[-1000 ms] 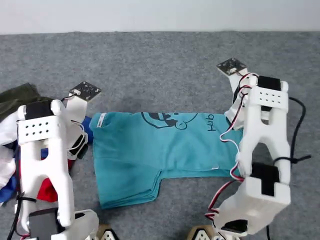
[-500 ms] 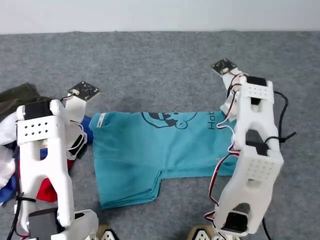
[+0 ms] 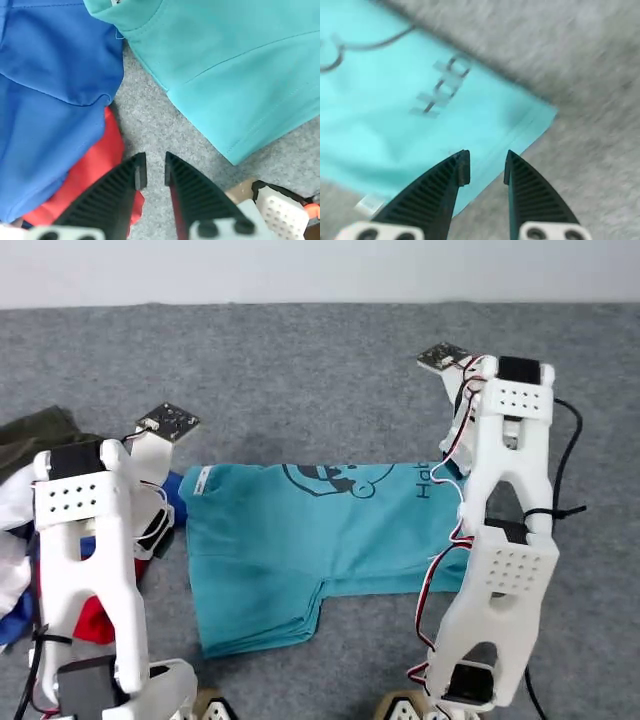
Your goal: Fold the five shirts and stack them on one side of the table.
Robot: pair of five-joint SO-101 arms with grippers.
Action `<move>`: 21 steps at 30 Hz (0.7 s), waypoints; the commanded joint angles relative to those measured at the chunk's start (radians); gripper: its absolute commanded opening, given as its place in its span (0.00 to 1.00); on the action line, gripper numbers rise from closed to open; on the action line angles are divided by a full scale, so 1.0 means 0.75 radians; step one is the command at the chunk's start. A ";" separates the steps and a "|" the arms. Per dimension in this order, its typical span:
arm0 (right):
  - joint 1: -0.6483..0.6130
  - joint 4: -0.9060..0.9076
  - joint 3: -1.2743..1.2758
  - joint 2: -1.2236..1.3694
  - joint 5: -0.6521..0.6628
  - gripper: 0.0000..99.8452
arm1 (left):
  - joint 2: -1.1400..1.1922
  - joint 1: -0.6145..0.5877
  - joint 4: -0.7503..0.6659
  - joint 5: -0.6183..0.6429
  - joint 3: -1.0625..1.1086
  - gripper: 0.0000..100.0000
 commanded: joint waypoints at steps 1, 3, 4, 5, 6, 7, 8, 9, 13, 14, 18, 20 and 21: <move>-0.011 0.073 -0.045 -0.028 -0.080 0.12 | -0.012 0.002 0.041 0.010 -0.050 0.07; -0.013 0.073 0.012 -0.046 -0.098 0.12 | -0.012 0.002 0.041 0.012 -0.050 0.07; -0.019 0.073 0.051 -0.064 -0.100 0.12 | -0.012 0.002 0.041 0.012 -0.050 0.07; -0.024 0.073 0.096 -0.095 -0.104 0.12 | -0.012 0.002 0.041 0.012 -0.050 0.07; -0.030 0.073 0.143 -0.134 -0.113 0.12 | -0.012 -0.004 0.041 0.014 -0.050 0.07; -0.032 0.073 0.196 -0.179 -0.115 0.12 | -0.014 -0.008 0.041 0.031 -0.054 0.06; -0.036 0.071 0.250 -0.230 -0.121 0.12 | -0.018 -0.010 0.041 0.057 -0.056 0.04; -0.036 0.071 0.301 -0.285 -0.121 0.12 | -0.031 -0.020 0.041 0.078 -0.056 0.02; -0.085 0.069 0.495 -0.508 -0.121 0.12 | -0.160 -0.063 0.041 0.125 -0.052 0.02; -0.109 0.069 0.542 -0.564 -0.121 0.12 | -0.205 -0.086 0.041 0.137 -0.052 0.02; -0.253 0.066 0.714 -0.760 -0.123 0.12 | -0.364 -0.276 0.041 0.145 -0.050 0.02; -0.359 0.062 0.806 -0.832 -0.123 0.12 | -0.417 -0.417 0.041 0.139 -0.050 0.02; -0.416 0.050 0.853 -0.858 -0.123 0.12 | -0.430 -0.489 0.041 0.137 -0.050 0.02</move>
